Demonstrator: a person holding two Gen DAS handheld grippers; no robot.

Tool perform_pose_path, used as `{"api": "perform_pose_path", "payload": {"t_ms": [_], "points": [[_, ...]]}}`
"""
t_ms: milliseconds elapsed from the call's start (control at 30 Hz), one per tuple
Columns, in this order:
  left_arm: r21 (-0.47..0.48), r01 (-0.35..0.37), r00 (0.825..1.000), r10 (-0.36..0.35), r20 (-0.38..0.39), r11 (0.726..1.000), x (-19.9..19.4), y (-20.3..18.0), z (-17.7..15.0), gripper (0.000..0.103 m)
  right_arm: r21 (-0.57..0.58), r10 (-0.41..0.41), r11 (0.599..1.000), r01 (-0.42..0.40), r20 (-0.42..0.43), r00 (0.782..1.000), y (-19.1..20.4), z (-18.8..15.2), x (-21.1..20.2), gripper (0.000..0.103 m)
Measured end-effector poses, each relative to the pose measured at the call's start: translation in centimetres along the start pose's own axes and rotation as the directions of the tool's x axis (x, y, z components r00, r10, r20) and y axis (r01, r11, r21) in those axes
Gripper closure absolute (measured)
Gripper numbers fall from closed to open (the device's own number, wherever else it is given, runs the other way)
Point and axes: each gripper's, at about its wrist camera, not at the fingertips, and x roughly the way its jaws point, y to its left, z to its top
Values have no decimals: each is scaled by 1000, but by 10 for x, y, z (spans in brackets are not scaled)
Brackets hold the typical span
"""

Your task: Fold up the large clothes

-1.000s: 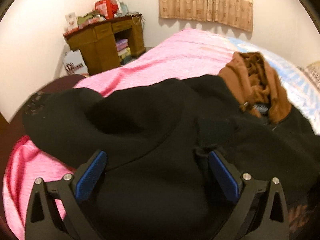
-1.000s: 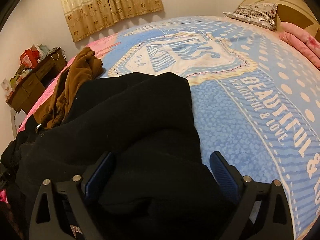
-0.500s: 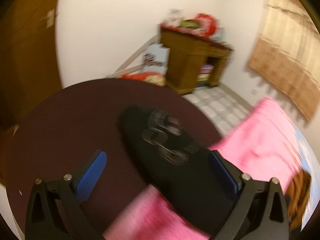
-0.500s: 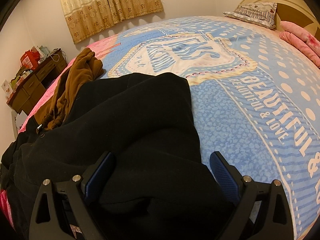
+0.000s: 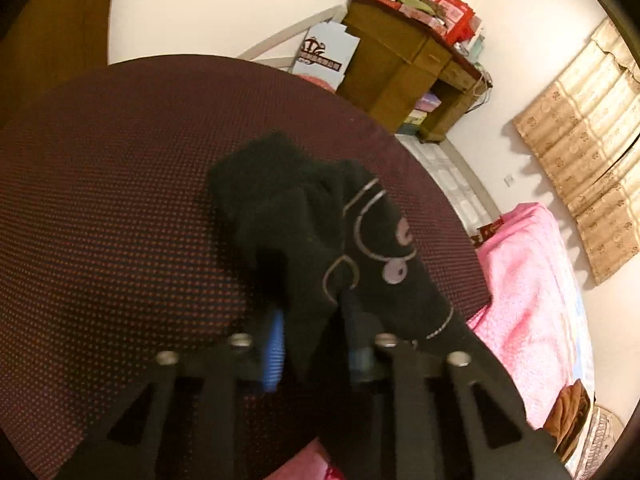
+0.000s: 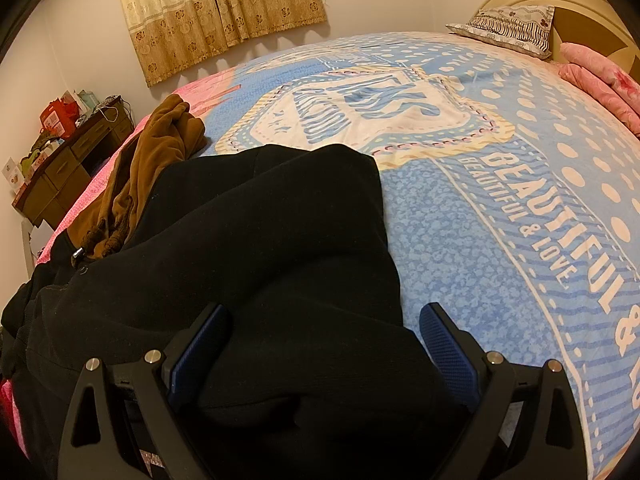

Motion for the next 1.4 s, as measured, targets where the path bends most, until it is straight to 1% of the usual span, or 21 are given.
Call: {"api": "perform_pose_path", "payload": {"t_ms": [67, 167, 267, 367, 433, 467, 533, 567, 633, 733, 767, 900, 933, 1033, 1100, 1167, 1200, 1233, 1300, 1333, 1400], "points": [[7, -7, 1000, 7, 13, 1000, -5, -6, 1, 90, 1, 1, 1000, -1, 0, 1000, 0, 0, 0, 6], [72, -9, 996, 2, 95, 997, -31, -27, -1, 93, 2, 3, 1000, -3, 0, 1000, 0, 0, 0, 6], [166, 25, 983, -55, 175, 986, -68, -60, -10, 93, 4, 5, 1000, -5, 1, 1000, -1, 0, 0, 6], [316, 67, 953, -154, 260, 946, -120, -107, -38, 93, 7, 9, 1000, -9, 3, 1000, -1, 0, 0, 6], [421, 94, 926, -234, 296, 902, -150, -136, -67, 93, 7, 9, 1000, -9, 3, 1000, -1, 0, 0, 6], [495, 109, 907, -290, 304, 862, -168, -154, -92, 93, 7, 9, 1000, -9, 3, 1000, -1, 0, 0, 6], [607, 122, 883, -365, 295, 786, -191, -183, -134, 93, 8, 10, 1000, -10, 4, 1000, -1, 0, 0, 6], [676, 131, 869, -413, 274, 725, -203, -200, -166, 93, 9, 12, 1000, -12, 4, 1000, -1, 0, 0, 6], [774, 151, 857, -472, 207, 614, -214, -225, -226, 93, 9, 13, 1000, -13, 5, 1000, -1, 0, 0, 6], [847, 218, 869, -492, 58, 484, -210, -246, -307, 93, 14, 19, 1000, -19, 7, 1000, -2, 1, 0, 6], [861, 223, 875, -483, 30, 458, -208, -246, -326, 93, 14, 20, 1000, -20, 7, 1000, -2, 1, 0, 6], [935, 185, 919, -390, -56, 301, -191, -244, -413, 92, 15, 21, 1000, -21, 7, 1000, -2, 1, 0, 6], [943, 178, 925, -374, -63, 283, -189, -238, -416, 91, 17, 24, 1000, -24, 7, 1000, -3, 2, -1, 6], [944, 204, 925, -366, -100, 259, -190, -229, -407, 83, 32, 44, 999, -44, 11, 999, -6, 2, -1, 6], [925, 276, 917, -362, -171, 262, -192, -219, -390, 62, 50, 65, 997, -66, 17, 998, -9, 2, -2, 6], [898, 348, 895, -380, -234, 269, -194, -206, -371, 8, 63, 81, 995, -82, 18, 997, -12, 3, -2, 6], [898, 341, 889, -405, -212, 277, -201, -196, -365, 1, 67, 87, 994, -88, 18, 996, -12, 3, -2, 6], [904, 322, 886, -427, -182, 282, -204, -186, -364, 0, 69, 89, 994, -90, 16, 996, -12, 4, -1, 6], [916, 300, 881, -445, -159, 267, -213, -167, -356, 0, 75, 102, 992, -102, 6, 995, -13, 6, -3, 6], [915, 290, 885, -443, -144, 281, -214, -160, -349, 0, 98, 118, 988, -119, 10, 993, -17, 8, -10, 6], [900, 253, 902, -424, -86, 354, -210, -146, -327, 0, 162, 198, 965, -209, 80, 977, -24, 7, -34, 6]]}}
